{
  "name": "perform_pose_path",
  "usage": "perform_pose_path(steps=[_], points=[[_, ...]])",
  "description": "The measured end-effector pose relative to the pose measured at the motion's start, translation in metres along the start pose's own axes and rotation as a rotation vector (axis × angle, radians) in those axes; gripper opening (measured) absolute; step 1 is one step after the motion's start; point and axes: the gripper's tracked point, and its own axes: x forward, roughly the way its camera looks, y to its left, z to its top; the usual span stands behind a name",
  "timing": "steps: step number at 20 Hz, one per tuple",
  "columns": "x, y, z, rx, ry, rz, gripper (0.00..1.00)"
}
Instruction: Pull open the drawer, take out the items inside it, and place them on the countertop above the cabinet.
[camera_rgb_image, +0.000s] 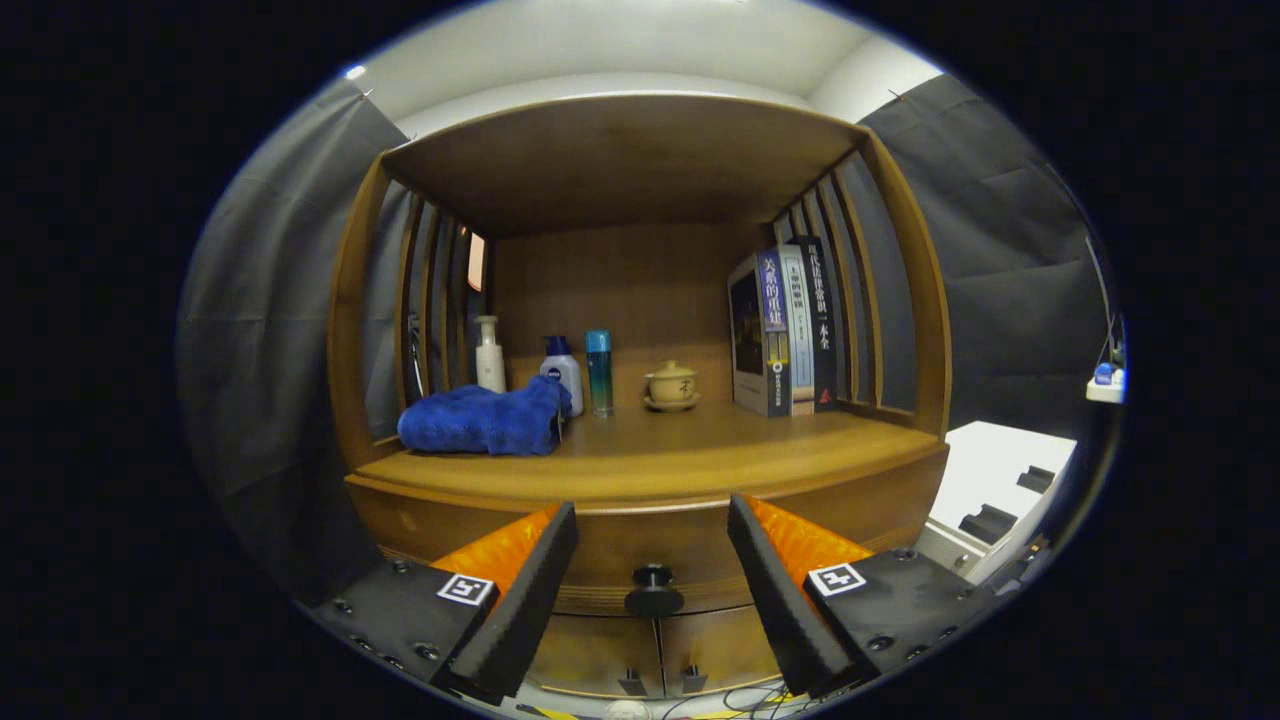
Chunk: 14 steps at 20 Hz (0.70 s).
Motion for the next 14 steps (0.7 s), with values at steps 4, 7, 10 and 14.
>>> perform_pose_path(steps=[4, 7, 10, 14], points=[[0.013, -0.006, -0.041, 0.008, 0.068, -0.014, 0.95], [0.019, -0.003, -0.057, 0.014, 0.095, 0.0, 0.92], [0.03, -0.006, -0.067, 0.017, 0.117, -0.001, 0.78], [0.034, -0.011, -0.075, 0.032, 0.133, -0.003, 0.55]])
